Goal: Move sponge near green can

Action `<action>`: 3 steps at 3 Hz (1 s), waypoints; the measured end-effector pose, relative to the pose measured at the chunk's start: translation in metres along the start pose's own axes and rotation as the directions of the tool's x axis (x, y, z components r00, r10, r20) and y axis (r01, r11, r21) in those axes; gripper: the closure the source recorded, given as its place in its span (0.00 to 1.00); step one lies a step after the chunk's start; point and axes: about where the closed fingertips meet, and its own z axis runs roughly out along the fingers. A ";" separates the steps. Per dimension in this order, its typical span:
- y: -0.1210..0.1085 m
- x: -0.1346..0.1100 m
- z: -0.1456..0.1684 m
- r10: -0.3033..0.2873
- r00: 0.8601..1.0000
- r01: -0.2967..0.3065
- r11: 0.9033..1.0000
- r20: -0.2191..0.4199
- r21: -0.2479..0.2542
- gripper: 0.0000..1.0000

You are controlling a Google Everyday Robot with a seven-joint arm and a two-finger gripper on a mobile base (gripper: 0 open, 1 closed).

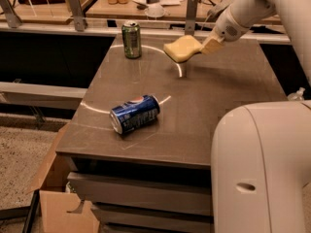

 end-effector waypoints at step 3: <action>-0.005 -0.083 0.083 0.072 0.991 -0.068 0.997 0.110 -0.042 0.79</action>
Offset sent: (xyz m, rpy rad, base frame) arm 0.0636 0.1126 -0.0089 0.1656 -0.0002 0.0017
